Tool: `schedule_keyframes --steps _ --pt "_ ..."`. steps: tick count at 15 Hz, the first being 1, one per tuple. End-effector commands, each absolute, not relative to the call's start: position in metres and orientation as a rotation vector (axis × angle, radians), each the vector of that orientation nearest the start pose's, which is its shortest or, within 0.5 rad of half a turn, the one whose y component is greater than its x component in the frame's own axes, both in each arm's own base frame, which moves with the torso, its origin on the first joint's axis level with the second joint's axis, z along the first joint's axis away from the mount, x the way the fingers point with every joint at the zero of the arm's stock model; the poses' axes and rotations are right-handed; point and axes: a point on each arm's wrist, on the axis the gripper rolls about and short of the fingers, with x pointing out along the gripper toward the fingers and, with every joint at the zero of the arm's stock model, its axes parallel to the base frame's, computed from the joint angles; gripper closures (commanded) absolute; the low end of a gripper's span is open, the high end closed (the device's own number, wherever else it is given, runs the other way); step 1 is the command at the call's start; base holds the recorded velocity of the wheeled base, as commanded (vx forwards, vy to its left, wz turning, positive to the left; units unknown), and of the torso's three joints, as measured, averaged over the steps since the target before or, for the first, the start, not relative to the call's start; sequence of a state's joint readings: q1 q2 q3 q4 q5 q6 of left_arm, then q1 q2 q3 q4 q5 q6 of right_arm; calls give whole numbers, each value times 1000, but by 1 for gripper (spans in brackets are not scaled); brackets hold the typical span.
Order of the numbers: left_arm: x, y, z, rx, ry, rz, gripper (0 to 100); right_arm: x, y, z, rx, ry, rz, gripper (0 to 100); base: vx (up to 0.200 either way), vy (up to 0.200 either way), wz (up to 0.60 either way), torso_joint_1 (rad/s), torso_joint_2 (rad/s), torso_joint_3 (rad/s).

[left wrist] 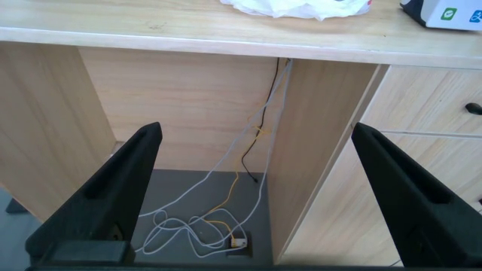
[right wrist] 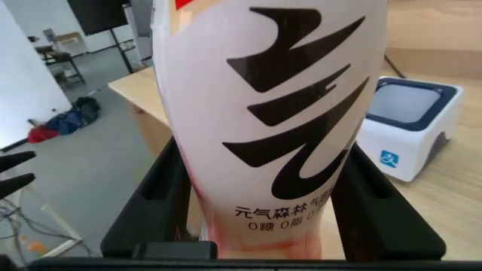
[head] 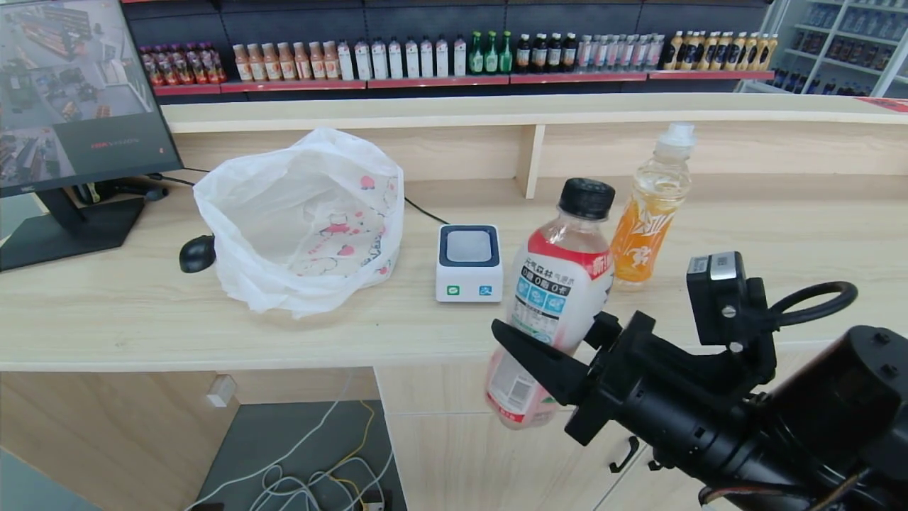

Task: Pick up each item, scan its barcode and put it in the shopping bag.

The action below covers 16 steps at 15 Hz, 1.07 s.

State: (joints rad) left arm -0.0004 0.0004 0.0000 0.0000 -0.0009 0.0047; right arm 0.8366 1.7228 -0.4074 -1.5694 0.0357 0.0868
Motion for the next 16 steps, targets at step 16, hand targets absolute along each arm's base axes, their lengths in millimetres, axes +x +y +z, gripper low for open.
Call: schedule_keyframes --steps 16 --pt "-23 0 75 5 0 -3 0 184 189 199 27 -316 256 100 0 0 0 0 0 0"
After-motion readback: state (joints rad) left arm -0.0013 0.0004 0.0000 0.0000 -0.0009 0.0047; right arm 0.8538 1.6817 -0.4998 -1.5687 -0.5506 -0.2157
